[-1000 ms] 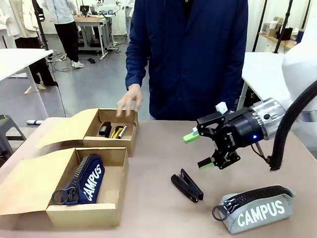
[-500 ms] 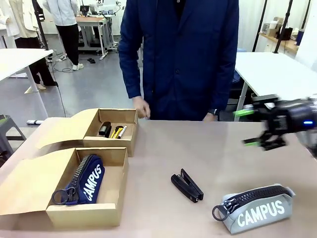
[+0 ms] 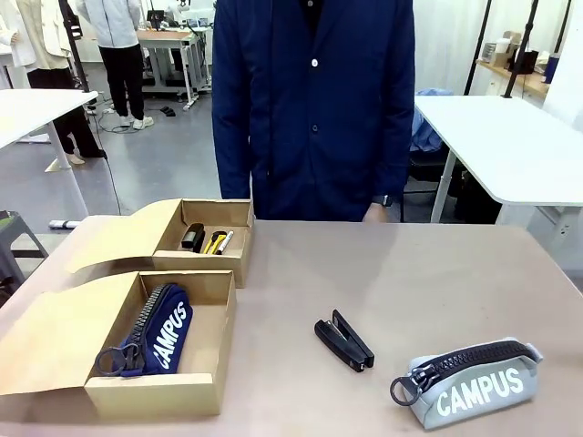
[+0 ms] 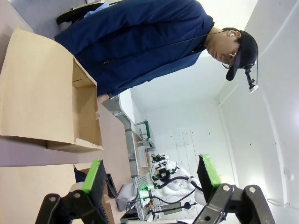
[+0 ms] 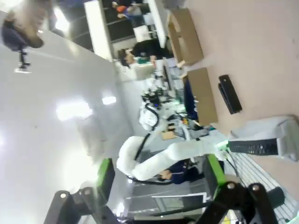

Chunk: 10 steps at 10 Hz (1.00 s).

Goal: Place items inside the box.
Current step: Pick up a Pencil pouch or Stapler and place it inside the Mailer Box closest to the robot.

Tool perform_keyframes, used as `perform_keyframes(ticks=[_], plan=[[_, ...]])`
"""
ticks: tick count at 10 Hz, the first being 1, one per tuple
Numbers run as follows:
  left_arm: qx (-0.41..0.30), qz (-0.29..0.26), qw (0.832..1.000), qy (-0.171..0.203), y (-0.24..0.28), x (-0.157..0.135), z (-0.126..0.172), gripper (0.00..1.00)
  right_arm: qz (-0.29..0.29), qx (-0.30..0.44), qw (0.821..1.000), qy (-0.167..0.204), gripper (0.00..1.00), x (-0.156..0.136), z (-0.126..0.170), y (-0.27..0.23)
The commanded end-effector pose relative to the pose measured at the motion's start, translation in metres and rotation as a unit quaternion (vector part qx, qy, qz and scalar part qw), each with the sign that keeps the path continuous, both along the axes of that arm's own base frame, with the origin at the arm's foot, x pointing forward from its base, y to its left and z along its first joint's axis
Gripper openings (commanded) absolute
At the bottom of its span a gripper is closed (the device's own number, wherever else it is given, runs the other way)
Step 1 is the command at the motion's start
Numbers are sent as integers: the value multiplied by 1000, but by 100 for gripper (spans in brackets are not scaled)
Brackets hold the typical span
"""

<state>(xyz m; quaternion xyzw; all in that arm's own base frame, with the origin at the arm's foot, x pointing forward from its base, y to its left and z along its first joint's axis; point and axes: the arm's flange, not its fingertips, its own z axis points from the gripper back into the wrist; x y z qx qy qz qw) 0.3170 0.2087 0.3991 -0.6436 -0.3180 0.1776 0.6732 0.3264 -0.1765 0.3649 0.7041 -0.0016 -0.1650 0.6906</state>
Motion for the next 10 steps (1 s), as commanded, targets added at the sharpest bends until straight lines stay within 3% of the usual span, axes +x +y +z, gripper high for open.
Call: perform_keyframes(ticks=[1,2,10], plan=[[3,-5,1000,-8,-1,-3,1,100,-38,36,999,-13,100,10,-20,0],[3,-5,1000,-8,-1,-3,1,100,0,0,1000,0,100,0,0,0],[3,-5,1000,-8,-1,-3,1,100,0,0,1000,0,100,0,0,0]])
